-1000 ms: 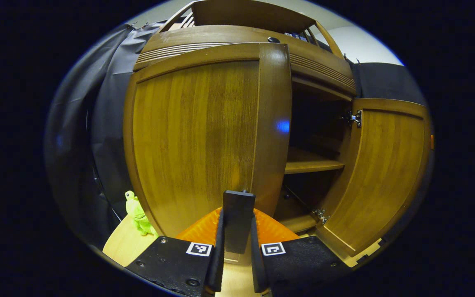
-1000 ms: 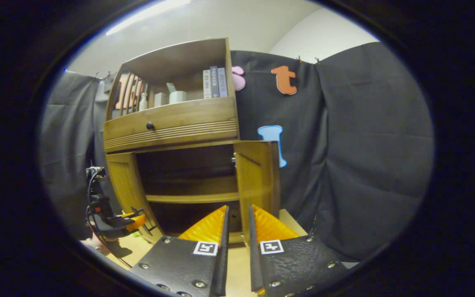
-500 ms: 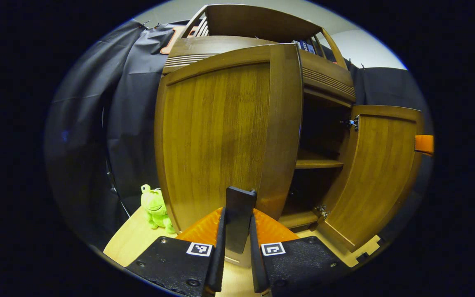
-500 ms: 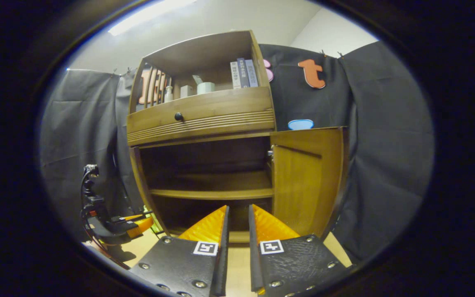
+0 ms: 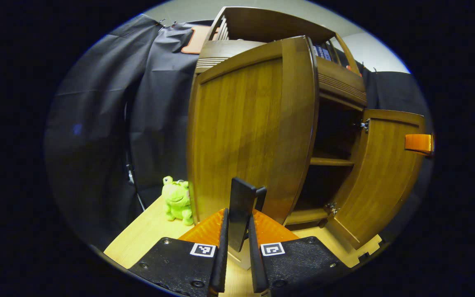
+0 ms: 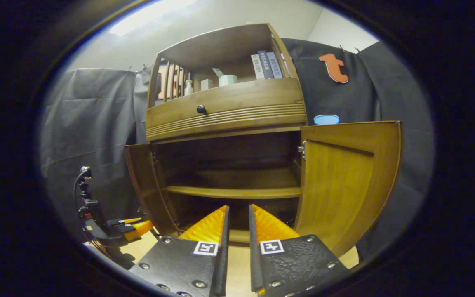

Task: Open the right door of the double-door shoe cabinet with the right hand, and open the left door with the left hand.

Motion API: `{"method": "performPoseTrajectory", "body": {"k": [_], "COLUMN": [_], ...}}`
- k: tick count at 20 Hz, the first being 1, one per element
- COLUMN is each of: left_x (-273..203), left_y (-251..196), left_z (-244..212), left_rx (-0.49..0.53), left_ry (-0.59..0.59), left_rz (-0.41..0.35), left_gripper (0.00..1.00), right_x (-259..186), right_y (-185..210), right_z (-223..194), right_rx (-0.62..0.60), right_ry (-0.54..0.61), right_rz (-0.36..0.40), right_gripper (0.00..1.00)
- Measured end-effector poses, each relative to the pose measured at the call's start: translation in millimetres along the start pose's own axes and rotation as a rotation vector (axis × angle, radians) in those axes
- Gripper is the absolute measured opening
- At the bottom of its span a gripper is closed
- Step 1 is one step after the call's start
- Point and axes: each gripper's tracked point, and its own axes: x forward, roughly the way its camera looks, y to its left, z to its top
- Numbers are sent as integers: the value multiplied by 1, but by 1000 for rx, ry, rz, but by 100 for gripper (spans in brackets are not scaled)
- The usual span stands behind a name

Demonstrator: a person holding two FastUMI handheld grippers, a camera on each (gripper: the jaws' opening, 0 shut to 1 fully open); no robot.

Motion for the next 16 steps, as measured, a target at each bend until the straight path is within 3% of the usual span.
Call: {"method": "performPoseTrajectory", "body": {"k": [5,9,16], "left_x": [-20,-35,-64], "left_y": [50,92,136], "left_z": [-3,0,11], "left_rx": [31,-20,-59], "left_ry": [18,8,-22], "left_rz": [119,213,316], "left_gripper": [17,10,10], "right_x": [9,17,23], "right_y": [17,36,54], "right_z": [-4,-7,-7], "right_rx": [3,26,14], "right_ry": [13,25,29], "right_rz": [60,116,176], "right_gripper": [23,23,23]}}
